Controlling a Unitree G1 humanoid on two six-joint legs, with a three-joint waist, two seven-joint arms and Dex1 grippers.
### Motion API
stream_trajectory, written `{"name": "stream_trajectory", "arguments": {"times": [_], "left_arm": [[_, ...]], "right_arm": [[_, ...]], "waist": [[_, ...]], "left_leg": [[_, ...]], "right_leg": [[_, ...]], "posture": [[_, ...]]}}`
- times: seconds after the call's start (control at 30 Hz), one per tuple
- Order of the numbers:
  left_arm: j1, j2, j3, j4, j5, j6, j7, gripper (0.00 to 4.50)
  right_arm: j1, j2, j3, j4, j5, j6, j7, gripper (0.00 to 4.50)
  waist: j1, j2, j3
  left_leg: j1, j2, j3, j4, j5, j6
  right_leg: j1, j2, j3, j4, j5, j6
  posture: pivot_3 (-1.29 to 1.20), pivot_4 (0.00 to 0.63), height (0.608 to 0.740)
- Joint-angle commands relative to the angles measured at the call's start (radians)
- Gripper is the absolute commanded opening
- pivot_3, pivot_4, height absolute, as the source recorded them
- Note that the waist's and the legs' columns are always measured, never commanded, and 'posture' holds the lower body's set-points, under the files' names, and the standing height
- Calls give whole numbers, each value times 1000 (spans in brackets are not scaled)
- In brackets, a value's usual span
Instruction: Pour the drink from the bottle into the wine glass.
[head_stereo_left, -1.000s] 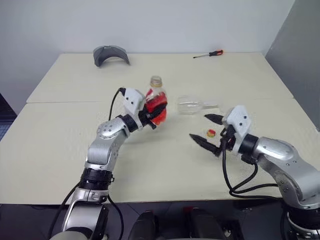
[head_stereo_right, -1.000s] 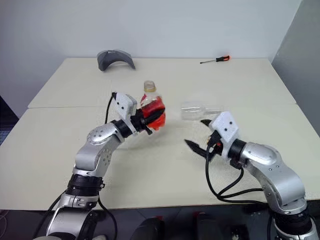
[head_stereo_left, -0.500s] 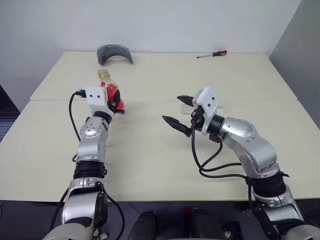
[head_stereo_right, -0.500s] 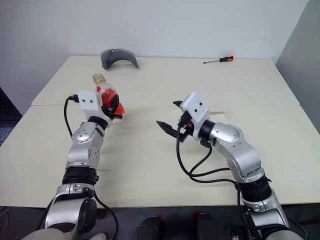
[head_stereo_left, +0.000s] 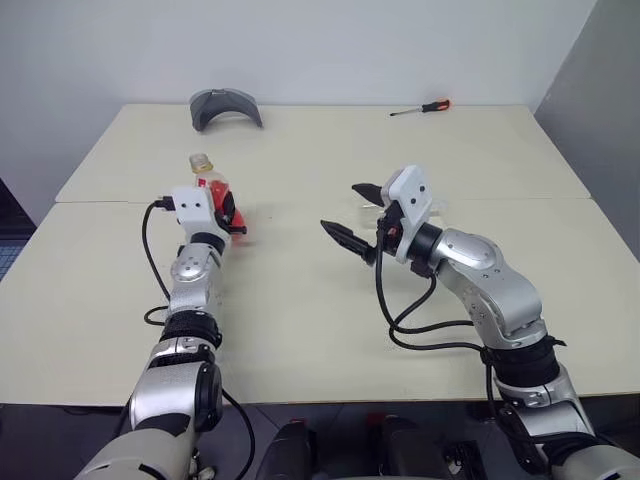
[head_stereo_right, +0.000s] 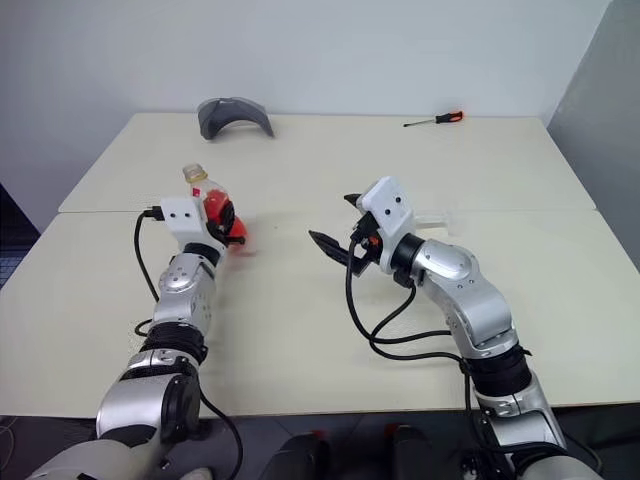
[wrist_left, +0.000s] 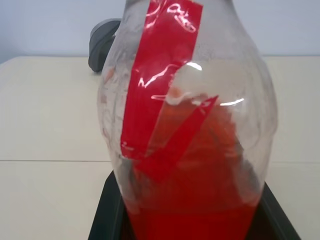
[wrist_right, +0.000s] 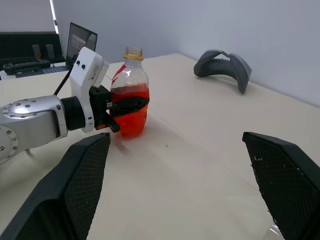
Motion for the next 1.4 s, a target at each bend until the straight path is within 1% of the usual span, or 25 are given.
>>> {"name": "stream_trajectory", "arguments": {"times": [0.03, 0.07, 0.1, 0.13, 0.3, 0.33, 0.37, 0.47, 0.63, 0.87, 1.1, 1.23, 1.33, 1.4], "left_arm": [[-12, 1, 6, -9, -4, -40, -13, 1465], [-6, -2, 5, -9, -5, -41, -15, 1840], [-2, -4, 5, -11, -6, -43, -16, 2104], [2, -7, 7, -12, -10, -41, -19, 2505], [24, -24, 13, -37, -21, -34, -23, 4073], [33, -28, 13, -52, -22, -31, -20, 4350], [44, -33, 13, -70, -23, -26, -18, 4429], [84, -43, 11, -148, -28, 3, -13, 4429], [202, -65, -4, -382, -49, 116, -9, 4429], [371, -59, 11, -723, -86, 317, 26, 4429], [462, -52, 22, -895, -99, 432, 48, 4429], [531, -59, 0, -1016, -118, 514, 37, 4429], [641, -59, -68, -1169, -161, 612, -25, 4429], [686, -55, -96, -1243, -188, 661, -54, 4429]], "right_arm": [[-26, 7, -24, -36, -4, -9, -16, 4500], [-27, 8, -27, -37, -3, -7, -20, 4500], [-26, 10, -30, -39, -1, -5, -24, 4500], [-26, 10, -32, -40, -1, -3, -27, 4500], [-22, 6, -35, -49, -3, -1, -37, 4500], [-19, 4, -37, -51, -3, -2, -38, 4500], [-17, 3, -37, -53, -3, -2, -39, 4500], [-17, 0, -40, -54, 1, -2, -40, 4500], [-11, -11, -44, -54, 3, -9, -36, 4500], [9, -26, -62, -69, 7, -9, -41, 4500], [44, -33, -76, -101, 14, 0, -45, 4500], [57, -44, -81, -110, 10, 3, -44, 4500], [82, -67, -100, -128, 3, 3, -51, 4500], [98, -81, -110, -141, 1, 5, -53, 4500]], "waist": [[0, 0, 0], [0, 0, 0], [0, 0, 0], [0, 0, 0], [0, 0, 0], [0, 0, 0], [-1, 0, 0], [-1, 0, 0], [-2, 0, 0], [-1, 0, 0], [0, -1, -1], [0, -1, -1], [0, 0, -1], [0, 0, -1]], "left_leg": [[0, 0, 0, 0, 0, 0], [0, 0, 0, 0, 0, 0], [0, 0, 0, 0, 0, 0], [0, 0, 0, 0, 0, 0], [0, 0, 0, 0, 0, 0], [0, 0, 0, 0, 0, 0], [0, 0, 0, 0, 0, 0], [0, 0, 0, 0, 0, 0], [0, 0, 0, 0, 0, 0], [0, 1, 0, 0, 0, 0], [0, 1, 0, 0, 0, 0], [0, 1, 0, 0, 0, 1], [0, 1, 0, -1, -1, 1], [0, 1, 1, -1, -1, 1]], "right_leg": [[0, 0, 0, 0, 0, 0], [0, 0, 0, 0, 0, 0], [0, 0, 0, 0, 0, 0], [0, 0, 0, 0, 0, 0], [0, 0, 0, 0, 0, 0], [0, 0, 0, 0, 0, 0], [0, 0, 0, 0, 0, 0], [0, 0, 0, 0, 0, 0], [0, 0, 1, 1, 0, 0], [0, 0, 1, 1, 0, 0], [0, 0, 1, 0, 0, 0], [1, 0, 1, 0, 0, 0], [1, 0, 1, 0, 0, 0], [1, 0, 1, -1, 0, 0]], "posture": [[0, 150, 740], [0, 150, 740], [0, 150, 740], [0, 150, 740], [0, 150, 740], [0, 150, 740], [0, 150, 740], [0, 150, 740], [0, 150, 740], [0, 150, 740], [0, 150, 740], [0, 150, 740], [0, 150, 740], [0, 150, 740]]}}
